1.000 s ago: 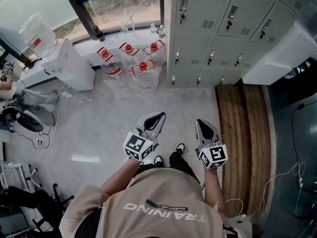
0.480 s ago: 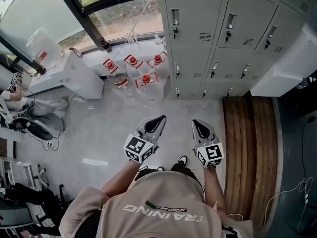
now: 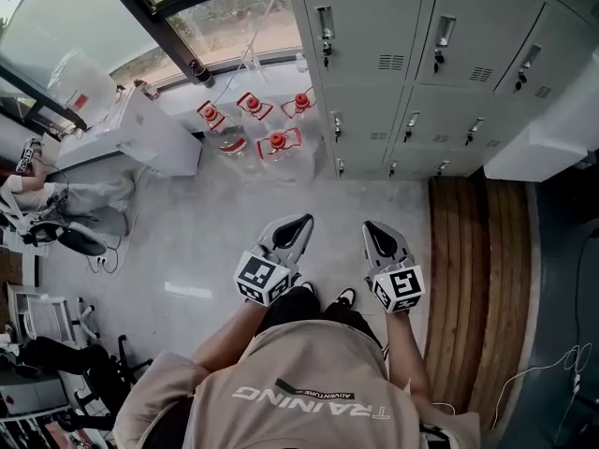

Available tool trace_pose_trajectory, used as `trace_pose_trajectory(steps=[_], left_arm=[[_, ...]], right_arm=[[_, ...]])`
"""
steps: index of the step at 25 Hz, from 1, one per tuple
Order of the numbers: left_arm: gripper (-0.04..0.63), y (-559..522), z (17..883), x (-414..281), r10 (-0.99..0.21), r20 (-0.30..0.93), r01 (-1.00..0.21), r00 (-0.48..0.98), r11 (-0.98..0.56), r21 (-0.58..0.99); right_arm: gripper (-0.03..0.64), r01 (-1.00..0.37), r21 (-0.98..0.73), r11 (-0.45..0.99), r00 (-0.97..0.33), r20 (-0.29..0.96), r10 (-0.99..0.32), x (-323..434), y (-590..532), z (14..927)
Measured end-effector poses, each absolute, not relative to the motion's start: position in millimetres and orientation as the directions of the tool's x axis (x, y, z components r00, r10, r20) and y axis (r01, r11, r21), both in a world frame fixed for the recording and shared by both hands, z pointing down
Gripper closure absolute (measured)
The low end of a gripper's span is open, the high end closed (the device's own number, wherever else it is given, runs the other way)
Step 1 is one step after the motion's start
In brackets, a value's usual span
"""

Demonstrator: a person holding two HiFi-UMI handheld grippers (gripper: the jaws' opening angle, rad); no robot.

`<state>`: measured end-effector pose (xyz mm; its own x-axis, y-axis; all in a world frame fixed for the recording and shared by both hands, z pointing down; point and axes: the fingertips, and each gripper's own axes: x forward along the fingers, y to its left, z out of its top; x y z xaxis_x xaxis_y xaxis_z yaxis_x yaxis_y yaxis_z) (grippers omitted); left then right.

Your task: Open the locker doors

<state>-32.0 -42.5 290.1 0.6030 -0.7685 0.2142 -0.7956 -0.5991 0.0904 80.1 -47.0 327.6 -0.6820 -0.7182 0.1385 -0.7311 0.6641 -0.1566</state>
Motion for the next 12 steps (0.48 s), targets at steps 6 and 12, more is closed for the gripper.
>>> trace_pose_trajectory(steps=[6, 12], left_arm=[[0.588, -65, 317, -39, -0.765, 0.249, -0.802, 0.595, -0.583, 0.125], [0.589, -123, 344, -67, -0.796, 0.240, -0.829, 0.556, -0.551, 0.095]], right_arm=[[0.604, -0.743, -0.140, 0.654, -0.669, 0.137, -0.731, 81, -71, 335], [0.604, -0.747, -0.035, 0.664, -0.661, 0.146, -0.736, 67, -126, 344]])
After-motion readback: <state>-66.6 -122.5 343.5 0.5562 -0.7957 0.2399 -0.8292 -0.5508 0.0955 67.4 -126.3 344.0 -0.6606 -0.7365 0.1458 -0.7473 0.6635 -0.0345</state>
